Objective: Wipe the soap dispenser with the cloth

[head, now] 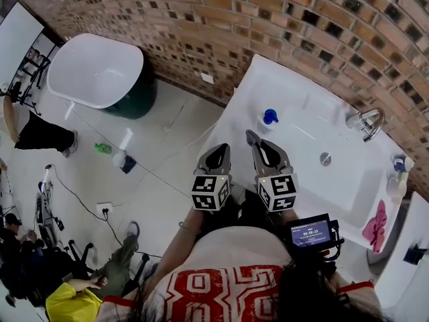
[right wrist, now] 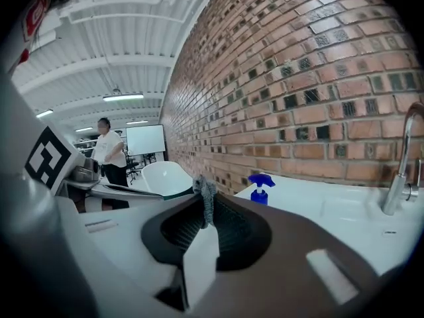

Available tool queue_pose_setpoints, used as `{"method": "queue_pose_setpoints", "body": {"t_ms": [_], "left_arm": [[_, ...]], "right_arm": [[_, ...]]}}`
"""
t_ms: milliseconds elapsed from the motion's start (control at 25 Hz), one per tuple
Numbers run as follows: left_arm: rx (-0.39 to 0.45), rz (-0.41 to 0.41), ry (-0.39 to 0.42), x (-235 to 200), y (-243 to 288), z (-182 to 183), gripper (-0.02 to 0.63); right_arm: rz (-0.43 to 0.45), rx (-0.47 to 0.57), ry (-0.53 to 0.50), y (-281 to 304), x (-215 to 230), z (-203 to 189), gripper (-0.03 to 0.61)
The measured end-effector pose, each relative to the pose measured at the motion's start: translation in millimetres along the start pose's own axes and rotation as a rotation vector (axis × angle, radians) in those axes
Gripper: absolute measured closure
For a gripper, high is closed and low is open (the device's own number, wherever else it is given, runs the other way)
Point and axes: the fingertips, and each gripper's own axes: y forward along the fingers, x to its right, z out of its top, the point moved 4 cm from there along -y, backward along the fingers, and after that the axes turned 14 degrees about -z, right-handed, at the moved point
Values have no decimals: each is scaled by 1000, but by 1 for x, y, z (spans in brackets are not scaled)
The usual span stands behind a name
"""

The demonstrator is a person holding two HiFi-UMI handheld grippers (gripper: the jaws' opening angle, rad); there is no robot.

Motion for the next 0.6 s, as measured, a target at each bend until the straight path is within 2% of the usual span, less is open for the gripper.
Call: {"method": "queue_pose_setpoints", "body": {"t_ms": [600], "left_arm": [[29, 40, -3, -7, -8, 2, 611]], "right_arm": [[28, -19, 20, 2, -3, -5, 532]]}}
